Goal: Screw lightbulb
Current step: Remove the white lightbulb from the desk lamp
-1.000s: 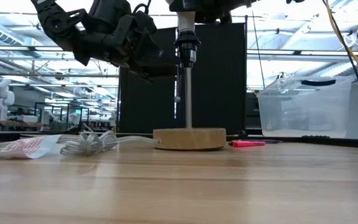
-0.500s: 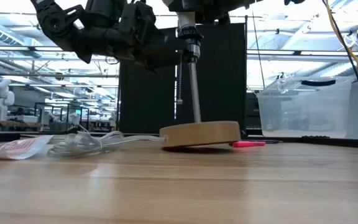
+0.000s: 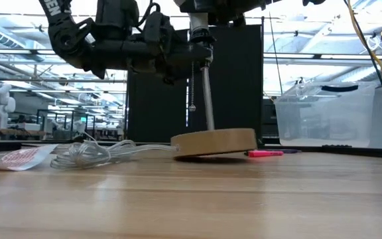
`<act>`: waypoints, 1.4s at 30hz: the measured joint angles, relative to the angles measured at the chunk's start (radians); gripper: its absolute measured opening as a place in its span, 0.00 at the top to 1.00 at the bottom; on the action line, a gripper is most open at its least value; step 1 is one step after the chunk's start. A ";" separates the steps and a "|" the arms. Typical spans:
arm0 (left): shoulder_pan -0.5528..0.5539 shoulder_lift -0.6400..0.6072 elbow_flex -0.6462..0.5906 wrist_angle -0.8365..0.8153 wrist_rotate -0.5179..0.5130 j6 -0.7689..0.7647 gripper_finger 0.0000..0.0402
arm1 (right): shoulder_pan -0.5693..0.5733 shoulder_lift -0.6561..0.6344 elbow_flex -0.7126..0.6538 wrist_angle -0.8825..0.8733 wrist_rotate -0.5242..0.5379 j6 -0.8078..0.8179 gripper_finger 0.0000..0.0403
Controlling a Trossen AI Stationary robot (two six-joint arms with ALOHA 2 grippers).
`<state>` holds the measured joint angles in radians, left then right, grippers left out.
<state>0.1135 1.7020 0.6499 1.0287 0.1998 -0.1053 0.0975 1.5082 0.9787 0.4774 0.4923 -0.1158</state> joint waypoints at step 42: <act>-0.006 0.072 0.054 -0.062 -0.079 0.075 0.69 | 0.032 0.002 0.009 -0.012 -0.012 -0.004 0.31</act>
<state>0.1074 1.7744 0.7044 0.9662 0.1211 -0.0305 0.1290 1.5097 0.9872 0.4655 0.4805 -0.1197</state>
